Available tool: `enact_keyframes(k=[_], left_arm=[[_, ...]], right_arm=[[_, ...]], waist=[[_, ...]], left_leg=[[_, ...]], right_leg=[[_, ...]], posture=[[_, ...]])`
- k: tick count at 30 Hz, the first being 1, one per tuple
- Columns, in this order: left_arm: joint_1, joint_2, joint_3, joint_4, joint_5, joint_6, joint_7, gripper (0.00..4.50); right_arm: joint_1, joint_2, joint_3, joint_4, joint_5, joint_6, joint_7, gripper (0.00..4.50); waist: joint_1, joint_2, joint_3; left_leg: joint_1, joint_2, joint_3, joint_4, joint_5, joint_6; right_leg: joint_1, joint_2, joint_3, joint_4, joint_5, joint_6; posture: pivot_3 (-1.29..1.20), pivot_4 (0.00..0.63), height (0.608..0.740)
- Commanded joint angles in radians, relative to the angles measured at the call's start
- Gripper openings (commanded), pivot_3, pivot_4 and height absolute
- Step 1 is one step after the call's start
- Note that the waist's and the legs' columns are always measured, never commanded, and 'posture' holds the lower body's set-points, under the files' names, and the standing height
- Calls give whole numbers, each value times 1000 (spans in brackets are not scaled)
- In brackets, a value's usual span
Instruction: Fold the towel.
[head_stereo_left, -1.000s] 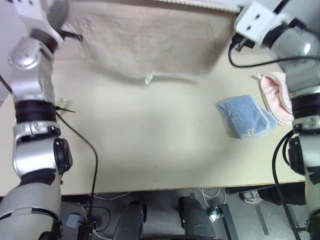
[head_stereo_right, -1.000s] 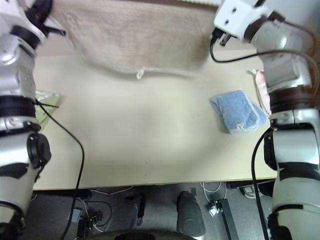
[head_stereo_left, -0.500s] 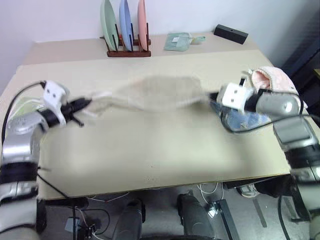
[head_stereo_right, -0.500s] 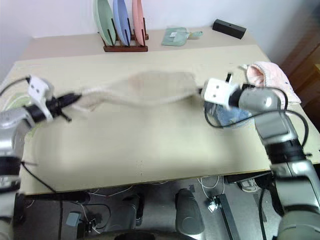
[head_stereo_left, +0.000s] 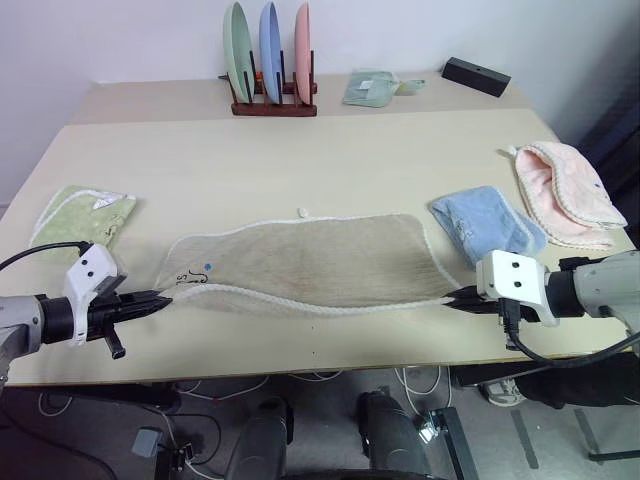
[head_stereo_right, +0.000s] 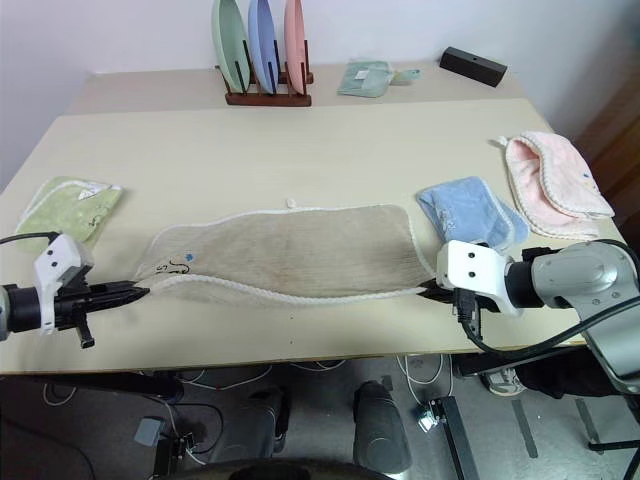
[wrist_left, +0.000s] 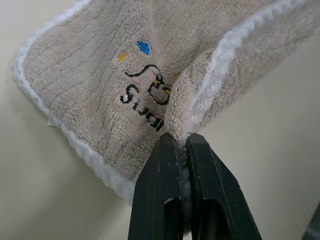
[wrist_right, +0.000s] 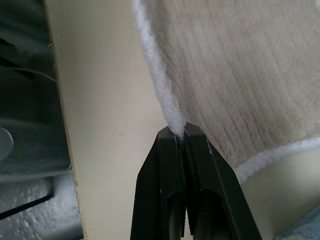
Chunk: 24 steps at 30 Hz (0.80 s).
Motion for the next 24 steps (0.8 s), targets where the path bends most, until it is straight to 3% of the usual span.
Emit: enact_keyframes(k=[1,6,15,24], left_arm=[[-80,-15,-7,14,4,-14,37,0],[-192,-69,-49,98,26,-22,95,0],[-343,-136,-157,293,123,-104,153,0],[-422,-182,-183,410,155,-150,168,0]], right_arm=[[-113,48,28,58,-47,-42,-69,17],[-270,116,121,227,-154,-129,-119,17],[-617,288,285,786,-337,-405,-145,17],[-730,386,323,1105,-412,-597,-168,17]], waist=[[-1,0,0],[-2,0,0],[-7,0,0],[-8,0,0]], left_leg=[[0,0,0,0,0,0],[0,0,0,0,0,0],[0,0,0,-1,0,0],[0,0,0,-1,0,0]], right_leg=[[0,0,0,0,0,0],[-1,0,0,0,2,3],[-1,0,0,0,2,3],[-2,0,0,1,2,3]], posture=[[0,150,740],[0,150,740],[0,150,740],[0,150,740]])
